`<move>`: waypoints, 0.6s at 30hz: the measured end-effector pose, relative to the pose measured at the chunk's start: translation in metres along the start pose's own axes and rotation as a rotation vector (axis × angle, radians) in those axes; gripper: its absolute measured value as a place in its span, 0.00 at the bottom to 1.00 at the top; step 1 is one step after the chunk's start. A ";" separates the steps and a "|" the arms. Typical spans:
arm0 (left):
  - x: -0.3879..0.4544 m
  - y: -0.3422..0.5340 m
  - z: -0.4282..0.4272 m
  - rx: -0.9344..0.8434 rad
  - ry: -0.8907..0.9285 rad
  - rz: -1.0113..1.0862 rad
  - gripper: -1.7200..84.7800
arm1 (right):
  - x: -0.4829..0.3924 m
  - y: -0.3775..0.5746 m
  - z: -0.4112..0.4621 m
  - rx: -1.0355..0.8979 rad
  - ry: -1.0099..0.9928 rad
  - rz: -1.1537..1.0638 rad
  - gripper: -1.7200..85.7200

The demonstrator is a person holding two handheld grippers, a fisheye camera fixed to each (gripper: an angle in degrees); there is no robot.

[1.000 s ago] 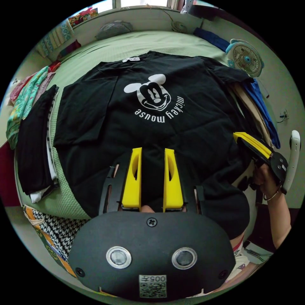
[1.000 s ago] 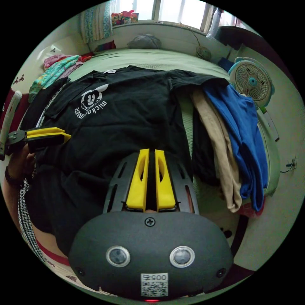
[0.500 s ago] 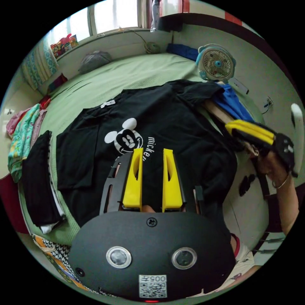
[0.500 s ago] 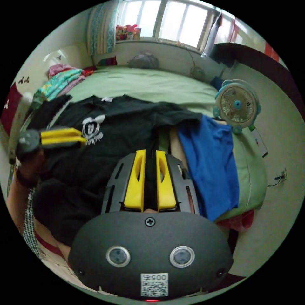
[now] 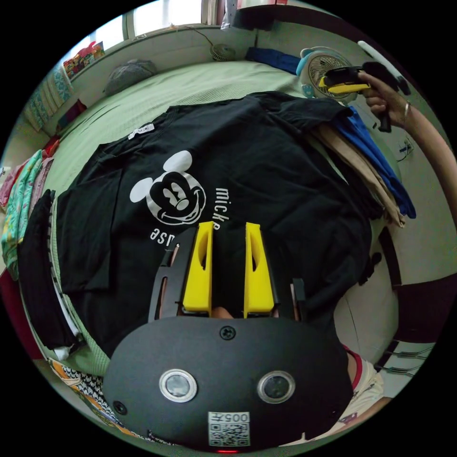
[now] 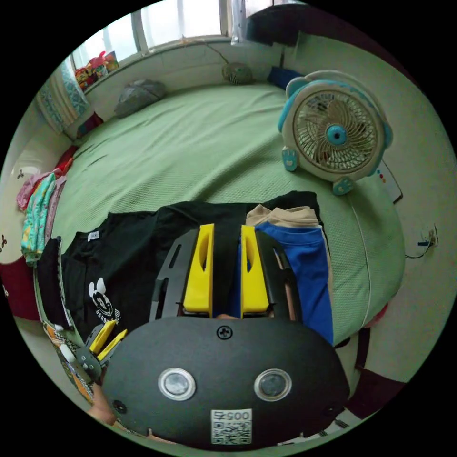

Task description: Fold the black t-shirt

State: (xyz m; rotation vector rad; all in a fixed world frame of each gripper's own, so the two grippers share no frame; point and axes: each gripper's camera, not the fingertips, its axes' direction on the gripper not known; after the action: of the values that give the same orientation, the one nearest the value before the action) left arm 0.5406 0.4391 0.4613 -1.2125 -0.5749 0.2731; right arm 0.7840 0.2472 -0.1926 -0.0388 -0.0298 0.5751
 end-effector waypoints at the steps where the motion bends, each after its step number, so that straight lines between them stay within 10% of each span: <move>1: -0.001 -0.003 0.001 0.004 0.000 0.003 0.15 | 0.000 -0.009 0.007 -0.036 0.017 -0.002 0.09; 18: -0.055 -0.043 -0.018 0.061 0.123 -0.131 0.09 | -0.093 -0.017 -0.056 0.164 0.044 -0.226 0.01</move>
State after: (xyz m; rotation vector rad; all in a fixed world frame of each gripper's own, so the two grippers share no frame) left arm 0.5009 0.3833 0.4827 -1.1192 -0.5329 0.1037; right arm 0.7176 0.1813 -0.2492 0.1105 0.0554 0.3494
